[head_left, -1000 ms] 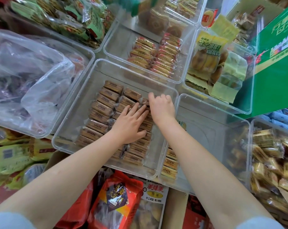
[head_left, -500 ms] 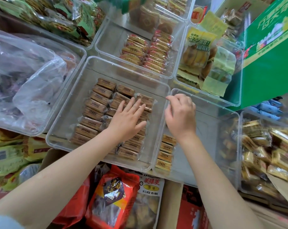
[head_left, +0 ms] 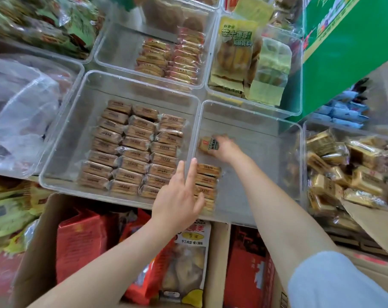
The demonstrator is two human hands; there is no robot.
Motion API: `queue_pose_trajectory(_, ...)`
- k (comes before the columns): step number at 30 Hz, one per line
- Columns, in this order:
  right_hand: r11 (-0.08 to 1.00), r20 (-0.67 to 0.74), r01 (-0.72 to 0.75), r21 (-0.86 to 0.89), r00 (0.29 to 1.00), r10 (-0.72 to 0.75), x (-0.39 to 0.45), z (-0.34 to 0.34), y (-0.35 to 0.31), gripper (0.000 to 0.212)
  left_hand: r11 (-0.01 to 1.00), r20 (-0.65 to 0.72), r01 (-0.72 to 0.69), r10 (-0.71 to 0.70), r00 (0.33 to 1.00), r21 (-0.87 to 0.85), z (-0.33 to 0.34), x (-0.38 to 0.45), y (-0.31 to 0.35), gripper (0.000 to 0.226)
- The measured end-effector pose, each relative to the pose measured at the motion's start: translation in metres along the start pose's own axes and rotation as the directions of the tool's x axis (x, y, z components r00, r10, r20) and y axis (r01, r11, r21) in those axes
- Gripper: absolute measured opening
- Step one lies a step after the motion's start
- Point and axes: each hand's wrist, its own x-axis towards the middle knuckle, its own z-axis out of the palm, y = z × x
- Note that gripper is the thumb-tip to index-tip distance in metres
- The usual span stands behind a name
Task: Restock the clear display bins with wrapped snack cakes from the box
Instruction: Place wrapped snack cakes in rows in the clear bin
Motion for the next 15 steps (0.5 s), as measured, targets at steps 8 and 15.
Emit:
queue_pose_trajectory(8,0.980,-0.169,0.129,0.149,0.980,-0.103,-0.037,0.010,0.012,0.031,0.998,-0.047,0.016,-0.013,0.999,0.064,0.003,0.001,0.003,0.082)
queue_pose_trajectory(15,0.939,-0.198,0.247,0.241,0.959,-0.201,-0.084,0.039,0.002,0.038,0.998,-0.063,0.025,-0.021,0.998,0.061,0.000,-0.001,0.005,0.083)
